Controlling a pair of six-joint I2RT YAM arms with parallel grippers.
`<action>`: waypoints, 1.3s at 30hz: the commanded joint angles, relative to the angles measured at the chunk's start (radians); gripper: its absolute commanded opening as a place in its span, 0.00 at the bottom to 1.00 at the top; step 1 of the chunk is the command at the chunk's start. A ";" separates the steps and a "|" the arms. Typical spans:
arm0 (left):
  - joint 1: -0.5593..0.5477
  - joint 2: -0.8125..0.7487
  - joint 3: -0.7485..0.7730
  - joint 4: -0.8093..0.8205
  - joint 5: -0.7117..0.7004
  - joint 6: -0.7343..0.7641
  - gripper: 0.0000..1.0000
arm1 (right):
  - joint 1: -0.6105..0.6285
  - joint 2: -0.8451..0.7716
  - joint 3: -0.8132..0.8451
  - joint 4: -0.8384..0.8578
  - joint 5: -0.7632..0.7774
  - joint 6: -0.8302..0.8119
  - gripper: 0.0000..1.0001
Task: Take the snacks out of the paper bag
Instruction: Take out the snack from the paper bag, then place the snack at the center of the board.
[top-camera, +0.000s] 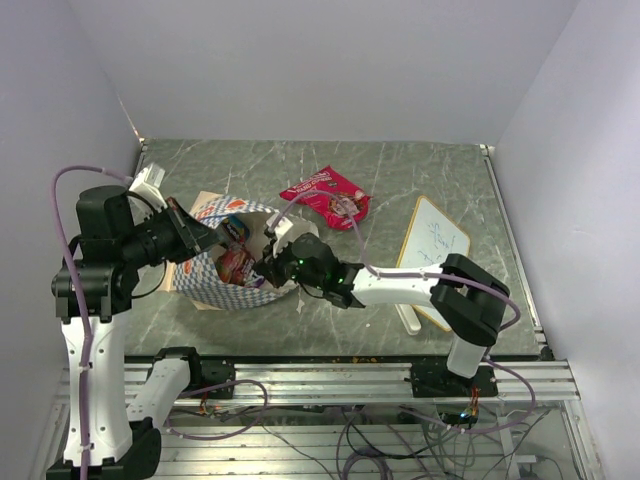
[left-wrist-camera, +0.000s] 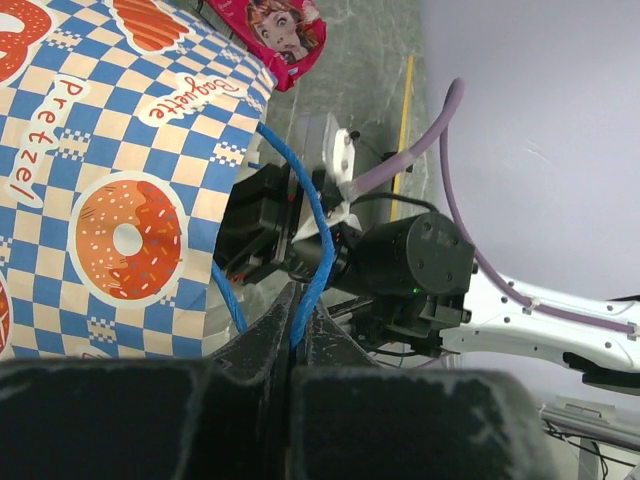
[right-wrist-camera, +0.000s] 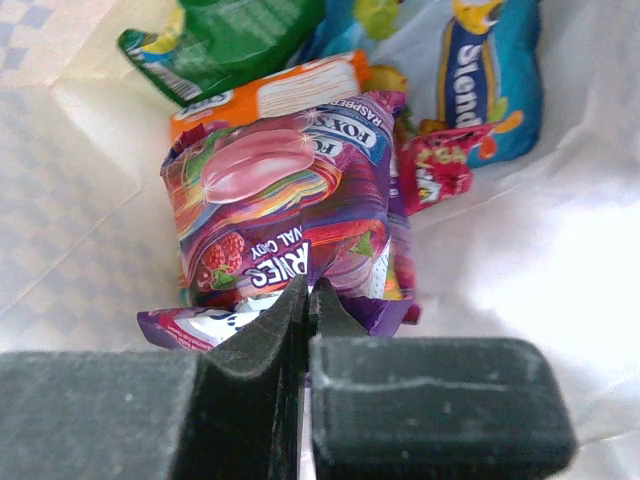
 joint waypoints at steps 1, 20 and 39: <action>-0.001 -0.022 0.031 -0.025 -0.012 -0.032 0.07 | 0.054 -0.051 -0.015 0.043 0.025 0.025 0.00; 0.000 -0.035 -0.102 0.150 -0.039 -0.103 0.07 | -0.166 -0.418 0.032 -0.217 -0.176 -0.121 0.00; 0.000 0.073 -0.062 0.153 -0.037 -0.014 0.07 | -0.352 -0.535 0.102 -0.333 0.220 -0.275 0.00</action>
